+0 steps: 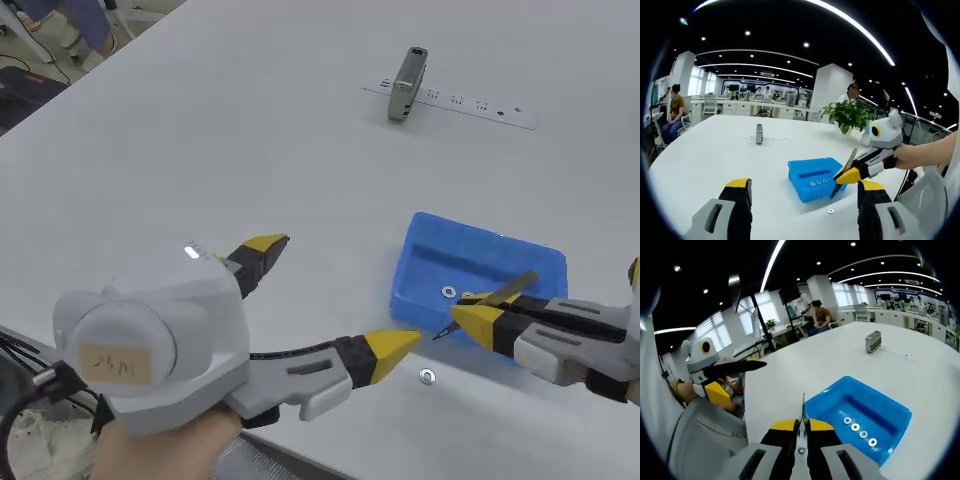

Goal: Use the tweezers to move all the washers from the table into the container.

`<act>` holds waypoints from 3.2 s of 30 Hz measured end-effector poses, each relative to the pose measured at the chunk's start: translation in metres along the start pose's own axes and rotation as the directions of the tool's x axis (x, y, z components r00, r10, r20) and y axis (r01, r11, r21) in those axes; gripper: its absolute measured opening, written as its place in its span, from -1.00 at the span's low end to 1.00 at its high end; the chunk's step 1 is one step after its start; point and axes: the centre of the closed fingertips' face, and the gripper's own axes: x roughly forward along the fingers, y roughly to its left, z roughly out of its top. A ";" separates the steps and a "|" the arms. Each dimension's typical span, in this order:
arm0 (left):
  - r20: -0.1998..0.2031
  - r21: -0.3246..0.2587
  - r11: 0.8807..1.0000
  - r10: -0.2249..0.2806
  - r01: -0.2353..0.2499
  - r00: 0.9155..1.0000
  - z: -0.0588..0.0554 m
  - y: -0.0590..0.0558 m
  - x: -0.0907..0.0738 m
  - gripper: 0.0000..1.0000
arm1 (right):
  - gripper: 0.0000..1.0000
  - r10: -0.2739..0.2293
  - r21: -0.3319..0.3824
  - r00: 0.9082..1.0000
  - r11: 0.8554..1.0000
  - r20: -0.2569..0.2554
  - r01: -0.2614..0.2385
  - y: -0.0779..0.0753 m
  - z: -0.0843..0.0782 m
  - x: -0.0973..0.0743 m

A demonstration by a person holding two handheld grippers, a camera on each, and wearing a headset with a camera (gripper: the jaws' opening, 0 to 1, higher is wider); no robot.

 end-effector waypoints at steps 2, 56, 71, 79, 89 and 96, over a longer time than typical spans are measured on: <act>-0.001 0.001 1.000 0.000 0.000 1.000 0.000 0.000 0.000 0.78 | -0.93 0.006 -0.007 1.000 1.000 -0.029 -0.006 0.001 -0.009 0.003; -0.004 0.008 1.000 -0.003 0.003 1.000 -0.001 -0.001 0.000 0.76 | -0.94 -0.035 -0.355 0.997 0.933 0.068 0.057 0.002 0.056 0.000; -0.031 0.001 1.000 -0.006 0.006 0.999 -0.006 -0.001 0.001 0.72 | -0.94 -0.098 -0.220 0.995 0.971 -0.016 0.092 -0.051 0.034 0.050; -0.081 0.026 0.999 -0.039 0.041 0.996 -0.014 -0.008 0.004 0.62 | -0.94 -0.113 -0.202 0.993 0.974 -0.040 0.103 -0.060 0.023 0.055; -0.057 0.042 0.995 -0.083 0.086 0.995 -0.009 -0.017 0.004 0.61 | -0.92 -0.115 -0.171 0.993 0.979 0.005 0.115 -0.062 0.028 0.043; -0.046 0.067 0.994 -0.087 0.090 0.995 -0.006 -0.020 0.002 0.56 | -0.93 -0.134 -0.204 0.984 0.967 0.117 0.156 -0.045 0.057 0.011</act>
